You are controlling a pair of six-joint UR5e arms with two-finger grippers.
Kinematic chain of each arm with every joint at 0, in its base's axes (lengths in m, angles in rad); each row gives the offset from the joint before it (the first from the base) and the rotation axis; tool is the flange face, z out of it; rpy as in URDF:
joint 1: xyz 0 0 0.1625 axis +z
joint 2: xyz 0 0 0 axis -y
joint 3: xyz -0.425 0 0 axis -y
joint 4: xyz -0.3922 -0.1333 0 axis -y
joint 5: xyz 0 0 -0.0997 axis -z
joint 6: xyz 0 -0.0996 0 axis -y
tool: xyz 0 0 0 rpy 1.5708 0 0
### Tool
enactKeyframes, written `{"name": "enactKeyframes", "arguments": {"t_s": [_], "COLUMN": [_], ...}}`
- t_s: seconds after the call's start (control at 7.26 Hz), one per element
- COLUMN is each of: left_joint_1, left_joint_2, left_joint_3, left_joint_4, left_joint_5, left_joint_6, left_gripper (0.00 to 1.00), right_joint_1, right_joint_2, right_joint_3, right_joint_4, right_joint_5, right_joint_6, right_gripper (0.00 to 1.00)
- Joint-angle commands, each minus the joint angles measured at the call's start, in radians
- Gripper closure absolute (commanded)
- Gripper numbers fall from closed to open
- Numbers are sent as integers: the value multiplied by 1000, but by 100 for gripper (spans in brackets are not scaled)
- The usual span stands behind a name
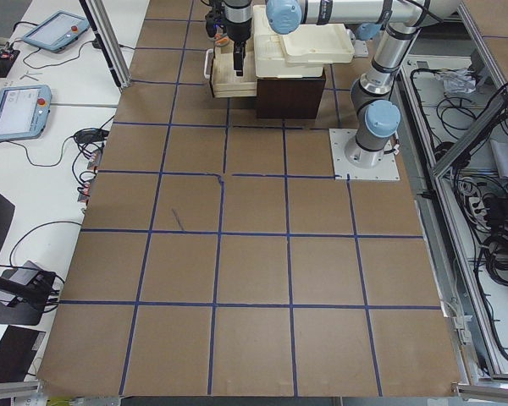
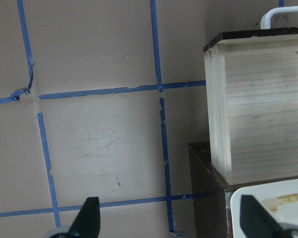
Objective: Put scissors in drawer and close it
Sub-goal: 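Carry the scissors with the right gripper over the open drawer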
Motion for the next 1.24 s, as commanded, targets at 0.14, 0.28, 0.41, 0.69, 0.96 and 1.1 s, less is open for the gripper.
{"name": "enactKeyframes", "arguments": {"t_s": [0.14,0.28,0.41,0.69,0.96,1.1], "left_joint_1": [3,3,1,3,5,3], "left_joint_2": [0,0,0,0,-3,-2], "left_joint_3": [0,0,0,-2,-17,-29], "left_joint_4": [-1,-1,-2,-8,-16,-15], "left_joint_5": [4,4,2,-6,-2,-4], "left_joint_6": [0,0,-2,0,0,0], "left_gripper": [0,0,0,0,0,0], "right_joint_1": [15,16,18,56,65,65], "right_joint_2": [45,54,62,76,79,88], "right_joint_3": [-6,2,-1,-1,0,0], "right_joint_4": [-9,-5,-6,-18,-20,-20], "right_joint_5": [-10,0,3,10,43,44], "right_joint_6": [-185,-201,-204,-193,-195,-202], "right_gripper": [99,99,99,99,99,98]}}
